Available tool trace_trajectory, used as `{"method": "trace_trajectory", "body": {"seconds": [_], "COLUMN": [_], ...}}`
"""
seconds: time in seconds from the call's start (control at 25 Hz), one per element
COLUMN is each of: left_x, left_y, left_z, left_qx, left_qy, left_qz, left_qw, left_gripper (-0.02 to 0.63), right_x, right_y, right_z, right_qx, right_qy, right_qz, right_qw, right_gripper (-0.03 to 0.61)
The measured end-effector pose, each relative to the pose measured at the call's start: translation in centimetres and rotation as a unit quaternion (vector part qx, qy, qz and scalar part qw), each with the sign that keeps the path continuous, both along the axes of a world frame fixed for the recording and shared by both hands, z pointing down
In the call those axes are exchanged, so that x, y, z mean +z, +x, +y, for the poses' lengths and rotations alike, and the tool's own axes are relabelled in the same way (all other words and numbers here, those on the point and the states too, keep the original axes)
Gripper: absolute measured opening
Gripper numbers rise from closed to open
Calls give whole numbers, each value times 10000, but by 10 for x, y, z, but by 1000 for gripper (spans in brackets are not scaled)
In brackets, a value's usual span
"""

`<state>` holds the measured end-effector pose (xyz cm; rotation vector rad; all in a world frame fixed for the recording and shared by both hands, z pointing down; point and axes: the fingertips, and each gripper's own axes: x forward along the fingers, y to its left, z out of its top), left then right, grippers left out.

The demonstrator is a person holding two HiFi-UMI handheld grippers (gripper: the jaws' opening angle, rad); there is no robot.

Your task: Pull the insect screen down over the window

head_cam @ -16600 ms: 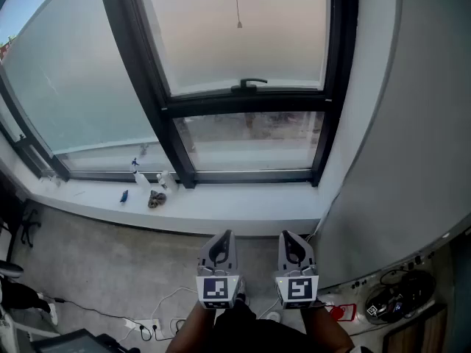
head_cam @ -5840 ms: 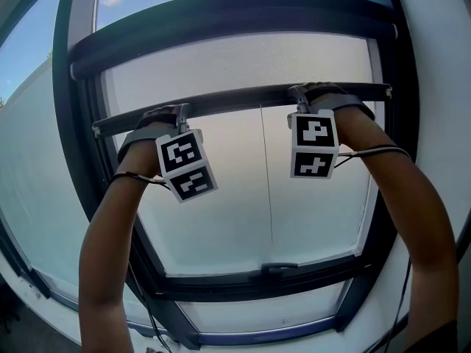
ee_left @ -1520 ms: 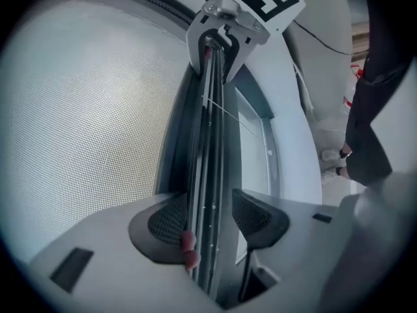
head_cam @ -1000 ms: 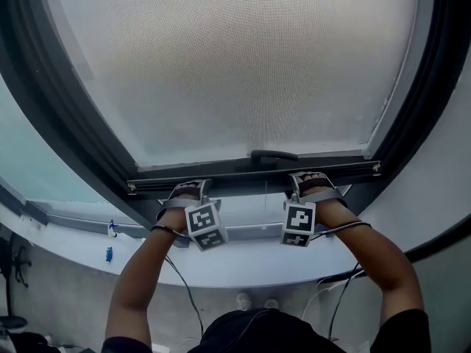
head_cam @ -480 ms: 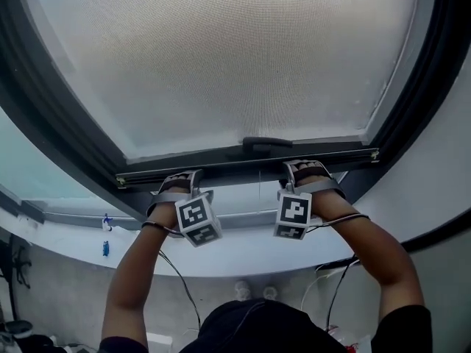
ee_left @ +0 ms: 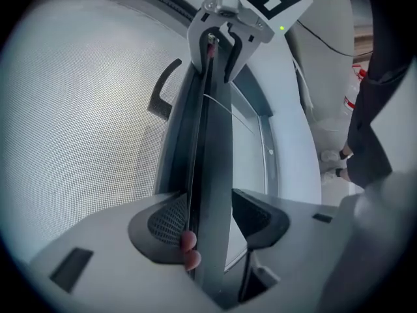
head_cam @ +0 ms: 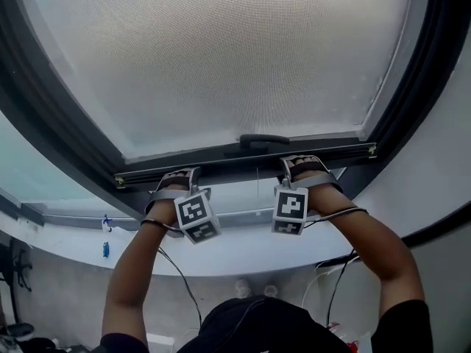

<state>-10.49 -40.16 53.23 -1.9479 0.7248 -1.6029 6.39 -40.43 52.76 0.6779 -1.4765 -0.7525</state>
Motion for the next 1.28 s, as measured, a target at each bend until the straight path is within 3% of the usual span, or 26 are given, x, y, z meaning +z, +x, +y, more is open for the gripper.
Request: {"method": "trace_trajectory", "body": {"seconds": [0.28,0.44,1.28], "left_x": [2,1,0], "left_y": [-3,-4,-3], "left_z": [5,10,15], "left_qx": [-60,-54,-50], "left_qy": [-122,-338,-346], "left_qz": [-156,-209,-254], "left_qw": [9998,9992,9991], "left_gripper": [216,216,216], "right_x": [-1,1,-1], "right_y": [-2,0,0], "right_z": [1,7,9], "right_qx": [12,17,29], "right_qy": [87,-122,-187], "right_qz": [-103,-25,82], "right_qw": [9999,9999,9998], "right_gripper": [179,179,179]}}
